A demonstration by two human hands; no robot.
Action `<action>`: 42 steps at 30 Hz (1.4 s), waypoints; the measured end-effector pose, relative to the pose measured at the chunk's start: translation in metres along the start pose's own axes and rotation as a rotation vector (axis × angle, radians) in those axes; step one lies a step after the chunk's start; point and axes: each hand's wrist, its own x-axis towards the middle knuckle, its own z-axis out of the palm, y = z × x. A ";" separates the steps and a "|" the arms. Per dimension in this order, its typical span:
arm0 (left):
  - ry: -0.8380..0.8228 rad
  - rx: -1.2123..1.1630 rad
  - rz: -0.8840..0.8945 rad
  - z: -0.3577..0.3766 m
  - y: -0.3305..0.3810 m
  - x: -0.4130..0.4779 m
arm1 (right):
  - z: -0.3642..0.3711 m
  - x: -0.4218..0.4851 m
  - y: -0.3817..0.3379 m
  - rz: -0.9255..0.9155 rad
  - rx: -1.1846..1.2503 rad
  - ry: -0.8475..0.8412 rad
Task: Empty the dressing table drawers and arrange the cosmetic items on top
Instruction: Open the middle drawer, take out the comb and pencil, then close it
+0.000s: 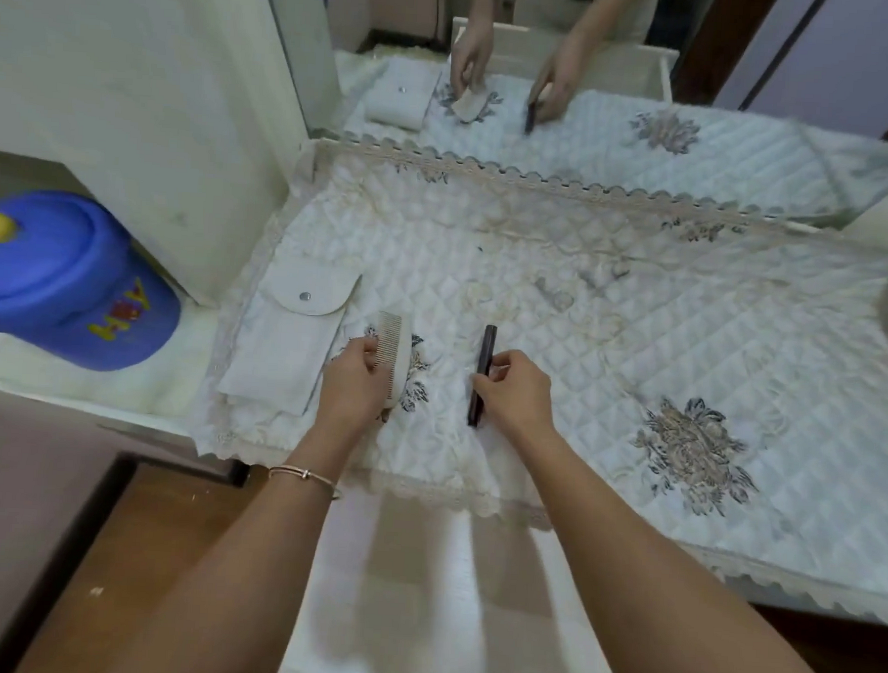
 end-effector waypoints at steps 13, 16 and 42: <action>-0.132 0.232 0.483 -0.016 -0.076 -0.116 | -0.020 -0.124 0.068 -0.159 -0.115 0.046; -0.322 0.313 0.509 -0.023 -0.132 -0.173 | -0.034 -0.193 0.114 -0.099 -0.228 -0.002; -0.440 0.533 0.649 -0.061 -0.236 -0.228 | -0.022 -0.322 0.209 0.030 -0.603 -0.015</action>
